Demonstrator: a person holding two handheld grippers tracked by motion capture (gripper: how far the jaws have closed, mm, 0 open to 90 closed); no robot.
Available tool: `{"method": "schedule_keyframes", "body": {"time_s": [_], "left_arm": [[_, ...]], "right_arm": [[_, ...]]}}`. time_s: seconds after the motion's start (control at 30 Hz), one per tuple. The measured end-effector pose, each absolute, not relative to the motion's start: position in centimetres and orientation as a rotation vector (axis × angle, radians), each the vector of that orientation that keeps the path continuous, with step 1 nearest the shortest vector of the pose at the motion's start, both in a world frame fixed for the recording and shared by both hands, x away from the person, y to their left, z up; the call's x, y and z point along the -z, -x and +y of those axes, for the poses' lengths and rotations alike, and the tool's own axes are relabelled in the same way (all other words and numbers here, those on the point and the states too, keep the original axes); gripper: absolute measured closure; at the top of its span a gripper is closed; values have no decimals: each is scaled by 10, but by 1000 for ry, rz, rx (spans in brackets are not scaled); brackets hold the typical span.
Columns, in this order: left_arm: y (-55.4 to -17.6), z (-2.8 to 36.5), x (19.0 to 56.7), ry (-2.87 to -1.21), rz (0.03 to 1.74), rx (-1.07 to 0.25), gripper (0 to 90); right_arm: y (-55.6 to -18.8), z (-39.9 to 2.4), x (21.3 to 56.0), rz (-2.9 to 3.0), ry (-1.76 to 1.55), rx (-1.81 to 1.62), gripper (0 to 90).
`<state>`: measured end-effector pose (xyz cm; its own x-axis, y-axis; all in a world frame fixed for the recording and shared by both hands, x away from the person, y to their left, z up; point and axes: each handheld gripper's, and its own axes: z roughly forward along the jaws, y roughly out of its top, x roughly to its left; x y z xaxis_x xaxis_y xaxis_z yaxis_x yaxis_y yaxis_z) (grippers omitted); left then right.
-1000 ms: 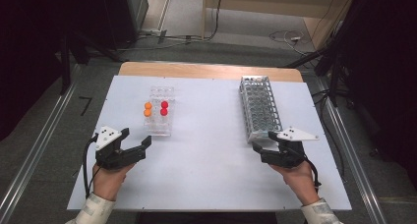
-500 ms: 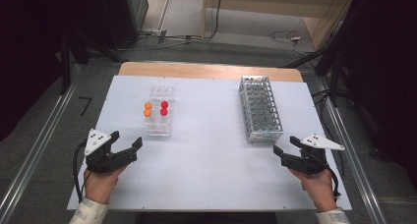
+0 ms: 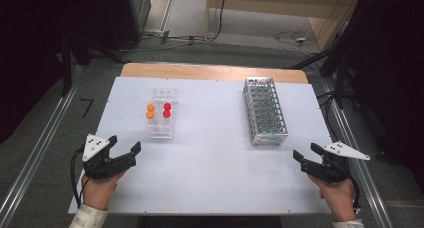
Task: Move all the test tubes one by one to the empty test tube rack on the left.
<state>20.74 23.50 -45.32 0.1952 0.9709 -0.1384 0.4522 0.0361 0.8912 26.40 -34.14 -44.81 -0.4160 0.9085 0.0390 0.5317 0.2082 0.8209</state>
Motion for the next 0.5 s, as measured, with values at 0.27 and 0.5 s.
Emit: {"method": "schedule_keyframes", "body": {"time_s": [0.27,0.5], "left_arm": [[-206,240,455,-1561,1413,-730,181],[-209,247,461,-1559,1452,-739,181]], "right_arm": [[-261,-359,452,1975,-1401,-1068,254],[-261,-371,456,1929,-1454,-1031,254]]}}
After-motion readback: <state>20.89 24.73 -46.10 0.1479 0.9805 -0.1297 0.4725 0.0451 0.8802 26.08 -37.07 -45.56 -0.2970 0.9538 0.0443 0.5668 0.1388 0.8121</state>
